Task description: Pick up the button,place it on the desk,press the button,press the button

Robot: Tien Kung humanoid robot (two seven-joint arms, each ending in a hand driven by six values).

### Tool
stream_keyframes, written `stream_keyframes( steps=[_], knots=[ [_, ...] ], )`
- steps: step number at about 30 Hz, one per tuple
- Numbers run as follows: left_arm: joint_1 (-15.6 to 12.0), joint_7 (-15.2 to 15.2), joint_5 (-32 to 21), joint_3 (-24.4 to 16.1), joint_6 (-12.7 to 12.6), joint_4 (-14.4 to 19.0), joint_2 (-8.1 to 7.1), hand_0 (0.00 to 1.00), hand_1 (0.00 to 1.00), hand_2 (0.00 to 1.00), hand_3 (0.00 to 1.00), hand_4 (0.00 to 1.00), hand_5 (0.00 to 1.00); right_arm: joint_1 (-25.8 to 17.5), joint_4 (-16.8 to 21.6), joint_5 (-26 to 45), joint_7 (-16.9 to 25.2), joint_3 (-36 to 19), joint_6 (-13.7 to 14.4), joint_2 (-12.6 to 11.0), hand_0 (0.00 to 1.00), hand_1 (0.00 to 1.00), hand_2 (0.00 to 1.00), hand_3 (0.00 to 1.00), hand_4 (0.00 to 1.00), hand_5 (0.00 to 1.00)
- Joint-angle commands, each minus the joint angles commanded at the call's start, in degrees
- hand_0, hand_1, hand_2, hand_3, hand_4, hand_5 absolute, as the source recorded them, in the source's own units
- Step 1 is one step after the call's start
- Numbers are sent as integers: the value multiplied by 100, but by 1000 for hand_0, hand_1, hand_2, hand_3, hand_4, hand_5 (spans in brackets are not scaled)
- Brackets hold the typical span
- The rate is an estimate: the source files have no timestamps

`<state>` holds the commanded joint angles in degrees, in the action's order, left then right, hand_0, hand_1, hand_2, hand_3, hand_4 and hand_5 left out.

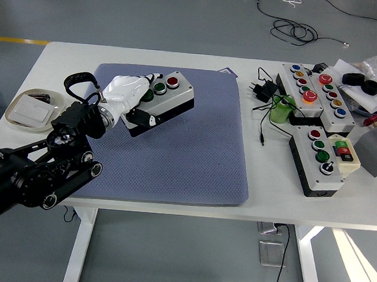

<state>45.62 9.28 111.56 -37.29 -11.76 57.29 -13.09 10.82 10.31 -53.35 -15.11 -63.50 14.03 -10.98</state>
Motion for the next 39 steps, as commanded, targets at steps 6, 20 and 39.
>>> stream_keyframes(
  steps=[6,20,39],
  knots=[
    [8,-1006,258,121,162,7,-98,287,251,184,284,401,2,-29,0,14,-7,19,5,9,787,797,817,751,412,479],
    [86,-1651,1046,569,172,-101,-175,352,288,210,288,408,2,-51,0,23,-10,57,-3,18,787,797,817,751,412,479],
    [222,-1710,893,684,360,-403,-132,597,565,551,366,489,2,13,0,40,-2,71,-9,17,787,797,817,751,412,479]
  ],
)
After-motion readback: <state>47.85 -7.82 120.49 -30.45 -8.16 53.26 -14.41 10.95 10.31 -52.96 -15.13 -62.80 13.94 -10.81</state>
